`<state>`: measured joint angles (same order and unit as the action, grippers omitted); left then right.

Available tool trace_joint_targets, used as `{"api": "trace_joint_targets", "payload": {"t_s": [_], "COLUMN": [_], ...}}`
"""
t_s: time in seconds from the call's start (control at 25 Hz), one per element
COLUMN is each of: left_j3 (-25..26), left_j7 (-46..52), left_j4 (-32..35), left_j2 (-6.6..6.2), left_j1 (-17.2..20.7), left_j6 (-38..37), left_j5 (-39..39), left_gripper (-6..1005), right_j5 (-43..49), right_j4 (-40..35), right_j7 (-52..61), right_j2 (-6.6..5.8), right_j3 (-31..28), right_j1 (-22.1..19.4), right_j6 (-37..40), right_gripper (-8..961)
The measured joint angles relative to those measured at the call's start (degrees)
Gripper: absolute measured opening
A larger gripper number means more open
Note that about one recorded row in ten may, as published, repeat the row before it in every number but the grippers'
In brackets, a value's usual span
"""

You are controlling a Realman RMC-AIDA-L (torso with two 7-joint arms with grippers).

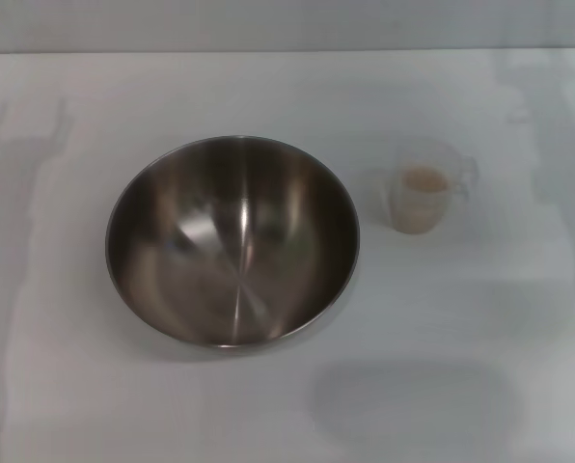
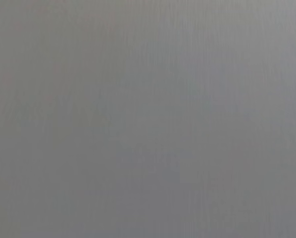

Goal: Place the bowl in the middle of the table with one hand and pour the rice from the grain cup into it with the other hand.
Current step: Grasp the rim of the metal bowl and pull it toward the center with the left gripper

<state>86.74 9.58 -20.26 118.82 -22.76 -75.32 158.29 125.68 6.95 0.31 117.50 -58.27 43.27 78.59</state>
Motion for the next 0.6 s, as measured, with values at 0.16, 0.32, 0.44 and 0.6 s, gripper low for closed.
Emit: {"api": "trace_joint_targets", "payload": {"t_s": [0.16,0.32,0.44,0.6], "left_j3": [0.0,0.0,0.0,1.0], "left_j7": [0.0,0.0,0.0,0.0], "left_j4": [-0.1,-0.3,-1.2,-9.6], "left_j2": [0.00,-0.04,-0.10,-0.64], "left_j1": [0.2,0.2,0.2,1.7], "left_j6": [0.0,0.0,1.3,12.8], "left_j5": [0.0,0.0,0.1,0.2], "left_gripper": [798,797,796,795], "right_j5": [0.0,0.0,0.0,0.0], "right_j4": [0.0,-0.1,-0.2,-0.1], "right_j7": [0.0,0.0,0.0,-0.3], "right_j2": [0.07,0.14,0.16,0.10], "right_j3": [0.0,0.0,0.0,-0.2], "right_j1": [-0.2,-0.2,-0.1,0.0], "right_j6": [-0.2,-0.3,-0.6,-1.3], "right_gripper": [548,550,551,549]}}
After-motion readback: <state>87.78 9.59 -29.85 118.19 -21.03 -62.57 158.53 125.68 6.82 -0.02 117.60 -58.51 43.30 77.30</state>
